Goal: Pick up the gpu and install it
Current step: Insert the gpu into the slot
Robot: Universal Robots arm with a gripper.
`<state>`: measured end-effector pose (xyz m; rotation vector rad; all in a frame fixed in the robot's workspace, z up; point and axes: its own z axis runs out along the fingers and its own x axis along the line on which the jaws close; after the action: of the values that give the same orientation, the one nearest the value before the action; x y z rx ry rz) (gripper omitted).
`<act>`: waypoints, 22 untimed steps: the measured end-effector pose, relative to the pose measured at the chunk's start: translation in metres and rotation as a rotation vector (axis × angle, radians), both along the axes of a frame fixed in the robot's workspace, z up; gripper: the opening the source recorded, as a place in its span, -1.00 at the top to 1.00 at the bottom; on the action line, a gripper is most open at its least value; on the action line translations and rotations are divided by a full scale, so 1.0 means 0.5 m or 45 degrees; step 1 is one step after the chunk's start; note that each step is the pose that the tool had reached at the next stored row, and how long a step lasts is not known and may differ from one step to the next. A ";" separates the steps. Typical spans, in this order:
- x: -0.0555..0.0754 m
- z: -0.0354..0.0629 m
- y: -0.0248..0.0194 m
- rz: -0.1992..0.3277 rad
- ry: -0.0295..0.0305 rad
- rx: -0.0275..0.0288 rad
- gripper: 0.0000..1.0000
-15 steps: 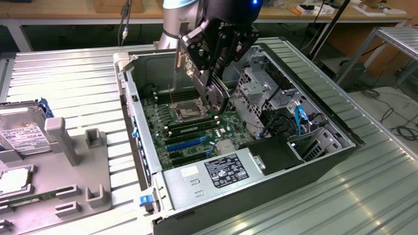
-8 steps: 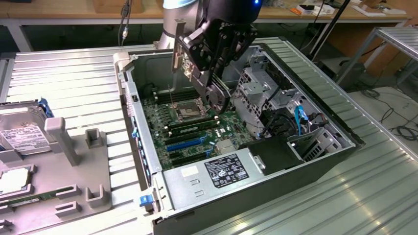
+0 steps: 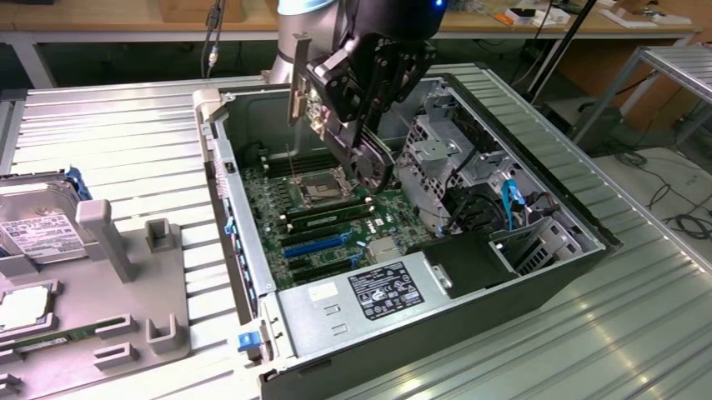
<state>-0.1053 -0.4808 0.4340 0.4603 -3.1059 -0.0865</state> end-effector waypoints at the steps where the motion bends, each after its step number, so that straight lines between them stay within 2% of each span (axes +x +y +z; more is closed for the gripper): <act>1: 0.000 0.000 0.0000 0.006 0.0001 0.0000 0.47; 22: 0.000 0.000 0.0000 0.225 0.0001 0.0000 0.47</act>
<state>-0.1053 -0.4808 0.4340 0.7320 -3.0483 -0.0860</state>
